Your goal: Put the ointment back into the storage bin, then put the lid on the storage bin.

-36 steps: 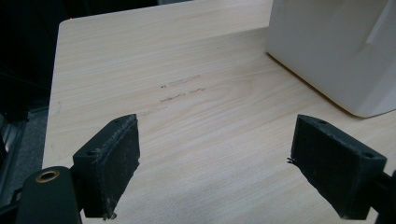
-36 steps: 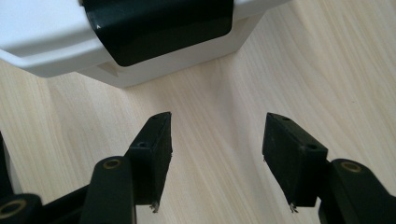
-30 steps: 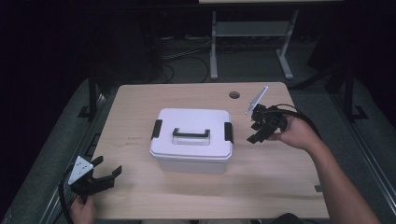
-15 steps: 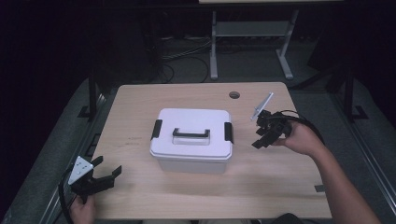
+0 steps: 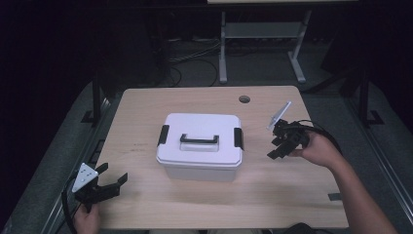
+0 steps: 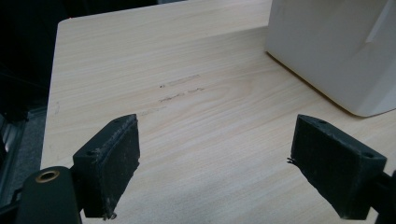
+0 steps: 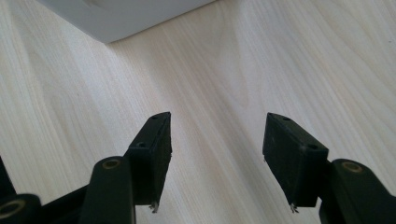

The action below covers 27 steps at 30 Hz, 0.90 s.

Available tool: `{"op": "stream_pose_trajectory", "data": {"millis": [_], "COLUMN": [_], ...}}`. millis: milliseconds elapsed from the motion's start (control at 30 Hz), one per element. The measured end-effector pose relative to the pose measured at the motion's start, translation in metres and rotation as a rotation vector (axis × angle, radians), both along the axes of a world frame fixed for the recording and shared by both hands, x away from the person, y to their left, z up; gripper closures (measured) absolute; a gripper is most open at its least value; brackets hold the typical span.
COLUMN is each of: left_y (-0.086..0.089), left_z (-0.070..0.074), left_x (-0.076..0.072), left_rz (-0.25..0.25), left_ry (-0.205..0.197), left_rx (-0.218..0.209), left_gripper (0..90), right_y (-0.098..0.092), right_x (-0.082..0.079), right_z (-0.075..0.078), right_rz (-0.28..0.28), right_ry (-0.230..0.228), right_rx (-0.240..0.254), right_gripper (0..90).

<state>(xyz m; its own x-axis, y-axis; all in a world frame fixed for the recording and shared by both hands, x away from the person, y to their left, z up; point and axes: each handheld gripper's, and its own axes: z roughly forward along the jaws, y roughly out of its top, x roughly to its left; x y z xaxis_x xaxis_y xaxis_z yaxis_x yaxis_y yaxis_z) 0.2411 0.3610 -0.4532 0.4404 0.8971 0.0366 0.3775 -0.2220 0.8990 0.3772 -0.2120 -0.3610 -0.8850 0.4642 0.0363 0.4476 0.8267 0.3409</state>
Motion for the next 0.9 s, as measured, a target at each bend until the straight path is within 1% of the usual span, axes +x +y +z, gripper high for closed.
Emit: {"op": "stream_pose_trajectory", "data": {"millis": [367,567,733,900], "left_y": [0.0,0.0,-0.001,-0.001], "left_z": [0.0,0.0,0.0,0.0], "left_x": [0.0,0.001,0.001,0.001], "left_rz": [-0.002,-0.002,-0.008,-0.006], "left_ry": [0.001,0.003,0.004,0.003], "left_rx": [0.001,-0.004,0.008,0.003], "left_gripper": [15.1,15.1,15.0,15.1], "right_y": [-0.001,-0.005,-0.008,-0.012], "right_x": [-0.001,-0.002,-0.003,-0.005], "right_z": [-0.004,-0.007,-0.009,-0.013], "right_rz": [-0.003,-0.01,-0.017,-0.021], "right_ry": [0.004,0.005,0.007,0.009], "right_rx": [0.002,0.006,0.006,0.011], "right_gripper": [41.6,41.6,41.5,41.3]}}
